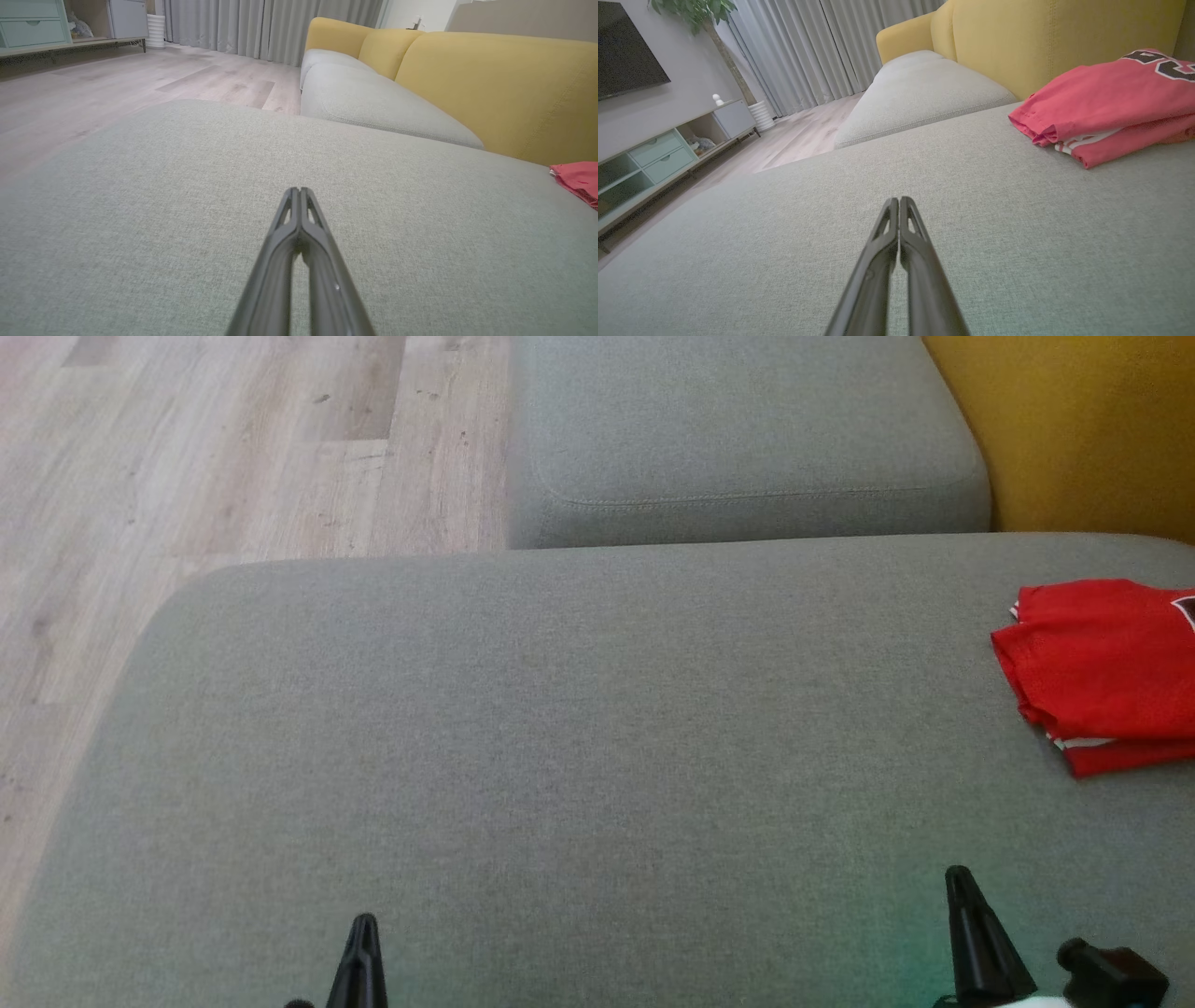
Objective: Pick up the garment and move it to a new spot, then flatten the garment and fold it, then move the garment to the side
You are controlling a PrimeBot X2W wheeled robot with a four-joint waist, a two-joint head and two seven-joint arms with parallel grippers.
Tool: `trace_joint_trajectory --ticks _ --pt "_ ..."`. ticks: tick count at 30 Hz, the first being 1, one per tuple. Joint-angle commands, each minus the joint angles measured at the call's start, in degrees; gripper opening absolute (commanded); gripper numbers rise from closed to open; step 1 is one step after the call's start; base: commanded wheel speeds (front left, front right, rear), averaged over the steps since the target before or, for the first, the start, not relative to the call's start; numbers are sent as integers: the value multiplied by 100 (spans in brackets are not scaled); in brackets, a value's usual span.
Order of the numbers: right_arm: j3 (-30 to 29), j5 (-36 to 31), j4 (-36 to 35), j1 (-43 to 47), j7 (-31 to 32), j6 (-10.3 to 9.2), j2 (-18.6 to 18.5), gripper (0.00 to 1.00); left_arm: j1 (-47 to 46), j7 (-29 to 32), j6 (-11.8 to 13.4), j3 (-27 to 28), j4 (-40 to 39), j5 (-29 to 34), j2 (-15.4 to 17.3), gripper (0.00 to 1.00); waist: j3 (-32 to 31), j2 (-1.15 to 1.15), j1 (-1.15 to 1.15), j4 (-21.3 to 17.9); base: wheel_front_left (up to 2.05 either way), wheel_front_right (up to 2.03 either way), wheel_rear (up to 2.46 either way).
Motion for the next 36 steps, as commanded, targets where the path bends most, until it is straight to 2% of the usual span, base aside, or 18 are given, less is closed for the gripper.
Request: trace_joint_trajectory --ticks 1,36 --pt "-17 206 -149 -331 18 -1 -70 0 -267 18 -47 134 -155 -189 51 0 8 0 0 -3 0 0 0" --pt "-162 2649 -48 -839 503 -2 -146 0 -786 501 -448 546 -49 -2632 129 0 176 0 0 -65 0 0 0"
